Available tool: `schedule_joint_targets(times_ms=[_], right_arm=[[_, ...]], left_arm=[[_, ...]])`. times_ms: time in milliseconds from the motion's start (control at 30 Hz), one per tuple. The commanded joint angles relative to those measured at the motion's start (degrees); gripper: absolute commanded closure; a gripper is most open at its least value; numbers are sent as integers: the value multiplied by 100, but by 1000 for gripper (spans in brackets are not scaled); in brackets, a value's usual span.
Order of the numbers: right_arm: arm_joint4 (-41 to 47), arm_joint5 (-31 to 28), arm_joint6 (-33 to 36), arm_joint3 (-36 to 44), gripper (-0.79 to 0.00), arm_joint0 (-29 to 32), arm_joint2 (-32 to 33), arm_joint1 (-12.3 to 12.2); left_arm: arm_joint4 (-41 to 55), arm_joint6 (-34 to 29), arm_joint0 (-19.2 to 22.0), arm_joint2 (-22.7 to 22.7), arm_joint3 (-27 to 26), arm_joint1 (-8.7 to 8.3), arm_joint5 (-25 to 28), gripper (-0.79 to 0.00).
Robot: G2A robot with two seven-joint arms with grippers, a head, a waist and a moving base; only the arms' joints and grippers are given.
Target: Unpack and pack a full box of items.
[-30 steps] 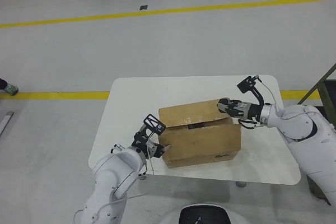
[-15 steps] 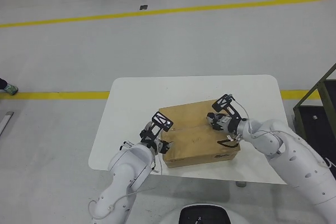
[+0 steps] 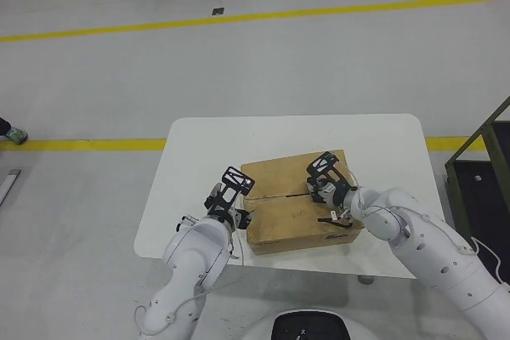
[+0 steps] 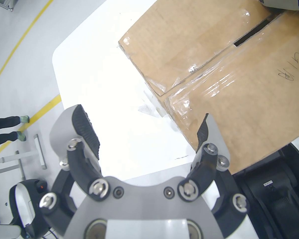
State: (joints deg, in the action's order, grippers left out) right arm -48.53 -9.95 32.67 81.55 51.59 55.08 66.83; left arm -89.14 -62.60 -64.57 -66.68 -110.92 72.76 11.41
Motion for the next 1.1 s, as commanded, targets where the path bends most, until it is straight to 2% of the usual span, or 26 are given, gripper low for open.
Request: schedule_joint_targets(times_ms=[0, 300, 400, 633, 733, 800, 967, 1067], right_arm=[[5, -5, 11, 1, 0, -1, 1, 0], [5, -5, 11, 1, 0, -1, 1, 0], [18, 37, -231, 40, 0, 121, 96, -9], [-136, 42, -1113, 203, 0, 451, 285, -15], [-214, -58, -1449, 240, 0, 558, 318, -11], [-206, -130, -1667, 248, 0, 619, 333, -2], [-241, -91, -1763, 136, 0, 599, 325, 35], [-254, -72, -1805, 64, 0, 560, 277, 69]], left_arm=[[3, 1, 1, 1, 3, 0, 4, -785], [7, 54, -9, -4, -1, 0, -12, -785], [207, 555, -169, -82, -66, -9, 87, -785], [-259, 1357, -493, -407, -118, -72, 30, -785], [-696, 1771, -704, -596, 7, -115, -44, -785], [-657, 1982, -843, -744, 101, -126, -155, -785], [-824, 2264, -1002, -1054, 474, -164, -215, -785], [-917, 2372, -991, -1078, 813, -175, -94, -785]])
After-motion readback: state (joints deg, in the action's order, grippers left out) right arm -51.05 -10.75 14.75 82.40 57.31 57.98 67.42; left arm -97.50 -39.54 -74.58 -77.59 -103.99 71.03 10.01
